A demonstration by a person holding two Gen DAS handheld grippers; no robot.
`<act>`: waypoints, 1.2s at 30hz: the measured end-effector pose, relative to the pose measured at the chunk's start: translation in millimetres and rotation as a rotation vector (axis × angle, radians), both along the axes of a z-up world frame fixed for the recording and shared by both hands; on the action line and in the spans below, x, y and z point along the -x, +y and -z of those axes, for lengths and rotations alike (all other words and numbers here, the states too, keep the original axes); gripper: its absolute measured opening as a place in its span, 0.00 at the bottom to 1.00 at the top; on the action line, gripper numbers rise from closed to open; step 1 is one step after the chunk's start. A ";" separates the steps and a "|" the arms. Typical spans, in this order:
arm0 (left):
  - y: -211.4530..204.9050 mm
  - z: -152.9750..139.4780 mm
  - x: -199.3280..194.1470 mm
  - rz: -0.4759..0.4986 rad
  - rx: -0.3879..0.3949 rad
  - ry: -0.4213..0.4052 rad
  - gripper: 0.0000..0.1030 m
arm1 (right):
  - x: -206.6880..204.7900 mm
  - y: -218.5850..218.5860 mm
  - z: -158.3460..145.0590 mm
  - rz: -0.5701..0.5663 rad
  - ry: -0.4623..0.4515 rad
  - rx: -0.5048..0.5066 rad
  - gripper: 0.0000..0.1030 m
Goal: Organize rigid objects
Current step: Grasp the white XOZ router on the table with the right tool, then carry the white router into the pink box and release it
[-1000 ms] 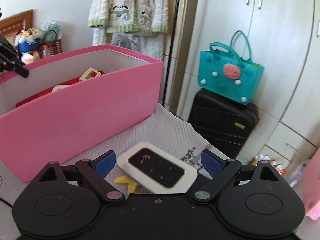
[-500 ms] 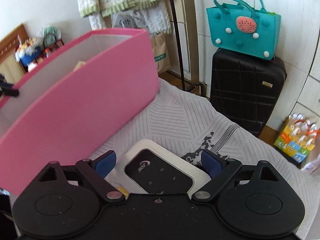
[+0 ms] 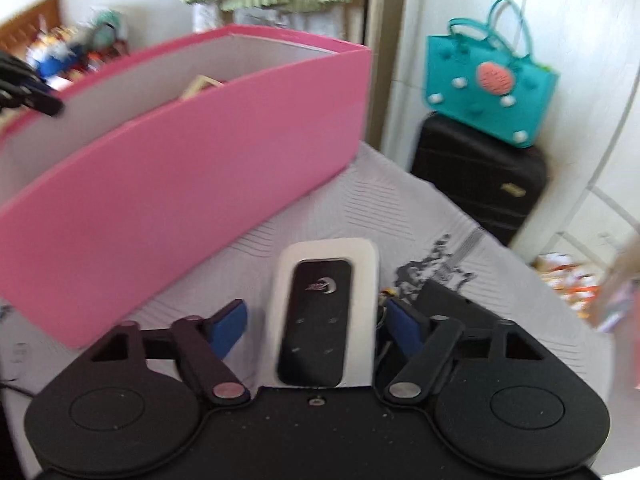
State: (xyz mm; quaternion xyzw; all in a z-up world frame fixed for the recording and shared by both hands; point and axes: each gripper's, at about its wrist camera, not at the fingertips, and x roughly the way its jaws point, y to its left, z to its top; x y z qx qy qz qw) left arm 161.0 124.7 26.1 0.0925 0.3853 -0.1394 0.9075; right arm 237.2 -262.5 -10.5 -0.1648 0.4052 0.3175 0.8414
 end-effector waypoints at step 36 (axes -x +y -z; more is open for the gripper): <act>-10.5 -3.4 -46.6 0.028 -0.088 0.151 0.09 | 41.5 21.3 -36.8 0.277 -0.212 0.021 0.63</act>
